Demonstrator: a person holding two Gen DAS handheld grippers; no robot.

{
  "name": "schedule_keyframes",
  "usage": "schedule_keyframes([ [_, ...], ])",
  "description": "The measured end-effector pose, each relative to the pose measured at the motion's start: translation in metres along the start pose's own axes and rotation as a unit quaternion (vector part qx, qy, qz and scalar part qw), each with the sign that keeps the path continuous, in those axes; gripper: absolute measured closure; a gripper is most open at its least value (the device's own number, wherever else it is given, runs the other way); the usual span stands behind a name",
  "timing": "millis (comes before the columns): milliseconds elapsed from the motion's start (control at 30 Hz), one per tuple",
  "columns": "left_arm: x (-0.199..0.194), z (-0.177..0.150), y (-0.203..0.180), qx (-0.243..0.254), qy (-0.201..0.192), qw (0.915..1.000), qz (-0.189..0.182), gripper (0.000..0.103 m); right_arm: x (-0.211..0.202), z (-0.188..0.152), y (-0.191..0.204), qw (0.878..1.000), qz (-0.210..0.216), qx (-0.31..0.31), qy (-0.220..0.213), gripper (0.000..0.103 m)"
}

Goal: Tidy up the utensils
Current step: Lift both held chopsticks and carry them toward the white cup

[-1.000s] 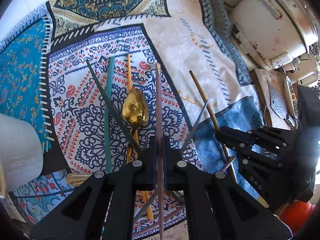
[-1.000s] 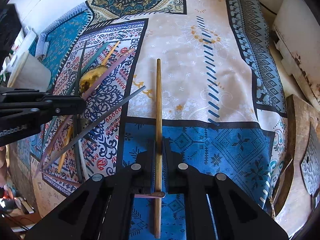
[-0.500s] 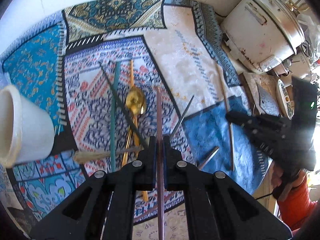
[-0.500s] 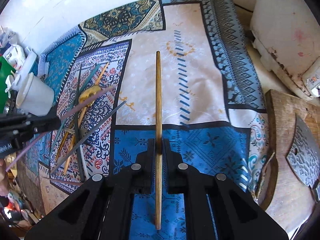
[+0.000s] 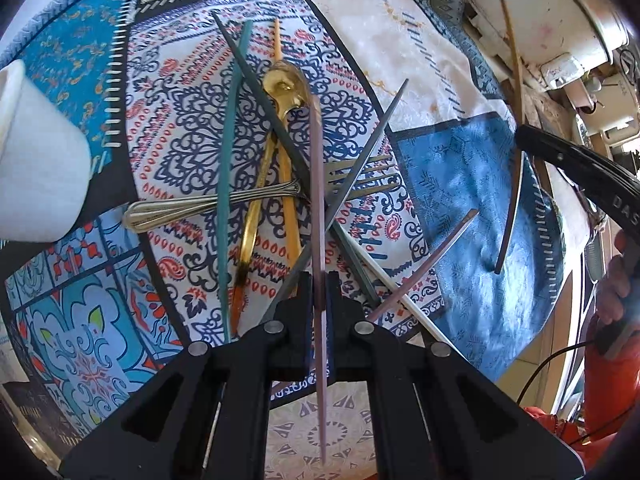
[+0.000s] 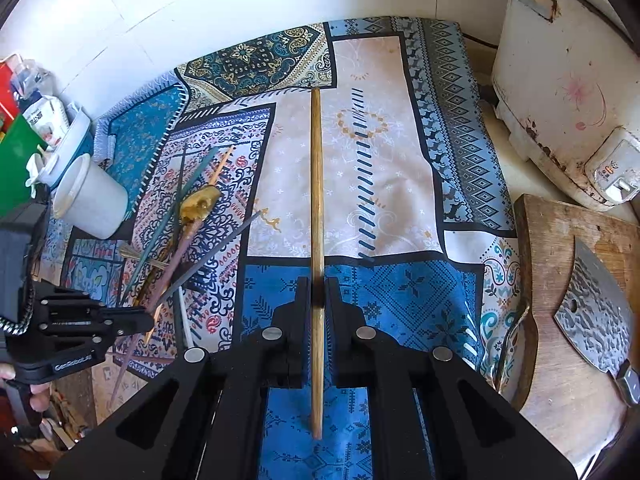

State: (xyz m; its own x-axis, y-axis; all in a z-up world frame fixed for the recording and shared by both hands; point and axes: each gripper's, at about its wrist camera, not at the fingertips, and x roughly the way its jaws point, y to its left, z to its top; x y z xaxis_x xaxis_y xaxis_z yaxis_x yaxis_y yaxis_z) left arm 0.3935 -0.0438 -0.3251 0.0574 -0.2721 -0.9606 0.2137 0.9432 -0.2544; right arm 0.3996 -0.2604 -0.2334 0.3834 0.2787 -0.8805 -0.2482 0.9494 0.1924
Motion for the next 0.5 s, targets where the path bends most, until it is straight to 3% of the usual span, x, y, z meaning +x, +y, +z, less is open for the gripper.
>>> schedule_keyframes([
  [500,0.016,0.048,-0.031,0.023,0.027,0.9994,0.008,0.098,-0.011,-0.003,-0.005,1.0,0.01,0.005,-0.011,0.097],
])
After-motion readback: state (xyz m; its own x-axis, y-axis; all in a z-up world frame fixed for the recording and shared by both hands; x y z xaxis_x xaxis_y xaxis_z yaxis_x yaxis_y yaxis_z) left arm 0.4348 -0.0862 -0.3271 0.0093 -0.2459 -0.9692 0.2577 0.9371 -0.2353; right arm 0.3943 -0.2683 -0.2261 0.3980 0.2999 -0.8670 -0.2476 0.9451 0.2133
